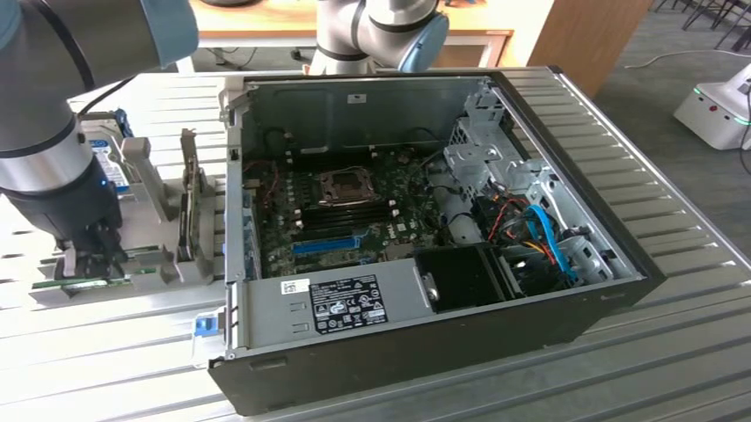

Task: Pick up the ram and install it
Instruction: 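Pick up the ram and move it above insertion slot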

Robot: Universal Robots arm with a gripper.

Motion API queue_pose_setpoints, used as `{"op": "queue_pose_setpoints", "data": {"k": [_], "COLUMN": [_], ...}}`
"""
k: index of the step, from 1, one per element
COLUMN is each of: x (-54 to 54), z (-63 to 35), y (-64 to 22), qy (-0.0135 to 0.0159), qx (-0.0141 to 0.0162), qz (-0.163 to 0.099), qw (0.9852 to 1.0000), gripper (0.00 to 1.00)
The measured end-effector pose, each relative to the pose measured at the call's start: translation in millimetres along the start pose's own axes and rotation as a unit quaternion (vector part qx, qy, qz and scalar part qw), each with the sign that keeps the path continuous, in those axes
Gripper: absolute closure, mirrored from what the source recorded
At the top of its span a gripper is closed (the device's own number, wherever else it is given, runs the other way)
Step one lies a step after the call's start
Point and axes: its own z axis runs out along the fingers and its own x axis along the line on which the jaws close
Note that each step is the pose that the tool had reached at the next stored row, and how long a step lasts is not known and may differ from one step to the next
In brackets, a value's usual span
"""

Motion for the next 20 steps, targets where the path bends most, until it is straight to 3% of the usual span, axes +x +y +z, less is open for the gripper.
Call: {"op": "queue_pose_setpoints", "data": {"k": [20], "x": [2.0], "z": [2.6], "y": [-0.2], "qy": [0.0004], "qx": [-0.0002], "qz": [-0.009], "qw": [1.0], "gripper": [0.71]}}
